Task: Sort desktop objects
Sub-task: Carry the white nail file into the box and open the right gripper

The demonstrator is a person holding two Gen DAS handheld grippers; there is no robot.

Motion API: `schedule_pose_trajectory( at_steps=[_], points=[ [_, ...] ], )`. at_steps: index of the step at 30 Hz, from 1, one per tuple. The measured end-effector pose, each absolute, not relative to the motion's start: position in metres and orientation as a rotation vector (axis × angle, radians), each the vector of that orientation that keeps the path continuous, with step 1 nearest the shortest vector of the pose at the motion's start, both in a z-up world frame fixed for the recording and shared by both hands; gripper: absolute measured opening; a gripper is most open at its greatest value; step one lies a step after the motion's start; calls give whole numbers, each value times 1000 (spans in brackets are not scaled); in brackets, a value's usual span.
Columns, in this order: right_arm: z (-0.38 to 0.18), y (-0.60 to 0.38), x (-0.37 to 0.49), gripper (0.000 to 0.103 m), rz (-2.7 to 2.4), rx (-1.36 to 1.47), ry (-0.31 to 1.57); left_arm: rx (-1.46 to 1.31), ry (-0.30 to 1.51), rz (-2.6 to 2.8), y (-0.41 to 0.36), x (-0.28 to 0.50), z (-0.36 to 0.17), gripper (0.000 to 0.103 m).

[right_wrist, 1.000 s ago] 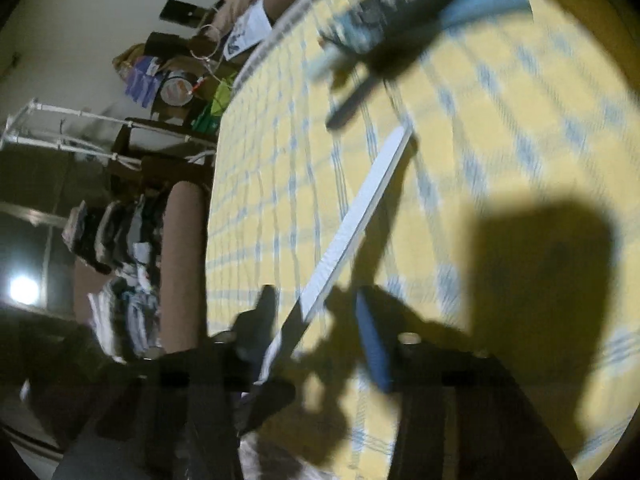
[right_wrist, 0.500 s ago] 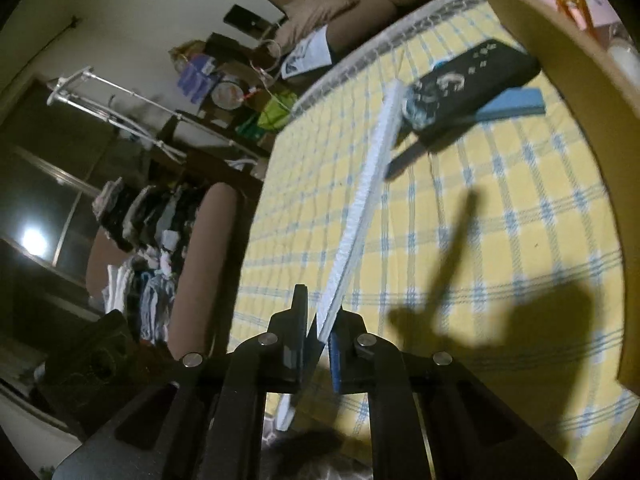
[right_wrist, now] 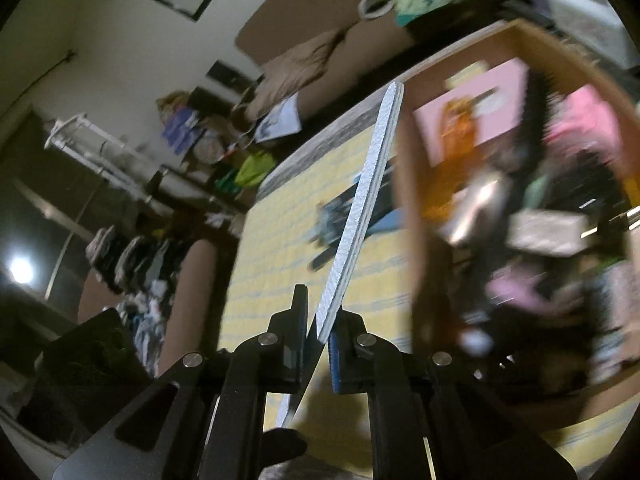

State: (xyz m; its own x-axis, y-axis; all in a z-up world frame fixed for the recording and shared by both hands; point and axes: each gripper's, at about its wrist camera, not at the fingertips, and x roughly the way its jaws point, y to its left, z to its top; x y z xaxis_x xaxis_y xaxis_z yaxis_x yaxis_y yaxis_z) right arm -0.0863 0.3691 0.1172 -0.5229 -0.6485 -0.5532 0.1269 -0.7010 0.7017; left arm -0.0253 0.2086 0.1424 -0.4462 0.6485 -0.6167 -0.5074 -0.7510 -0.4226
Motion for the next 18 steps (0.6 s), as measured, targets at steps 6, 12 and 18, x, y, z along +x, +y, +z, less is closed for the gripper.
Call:
schedule_pose_trajectory(
  at_steps=[6,12,18],
  points=[
    [121,421,-122,8,-2268,1178,-940,-1060,-172,2222,246,-65,149,72],
    [126,447,-187,8,-2314,1216,-919,-1061,-151,2315,230,-109,152,78],
    [92,456,-237,9,-2333,1355,-875,-1151,-199,2423,173,-151,119,78]
  ],
)
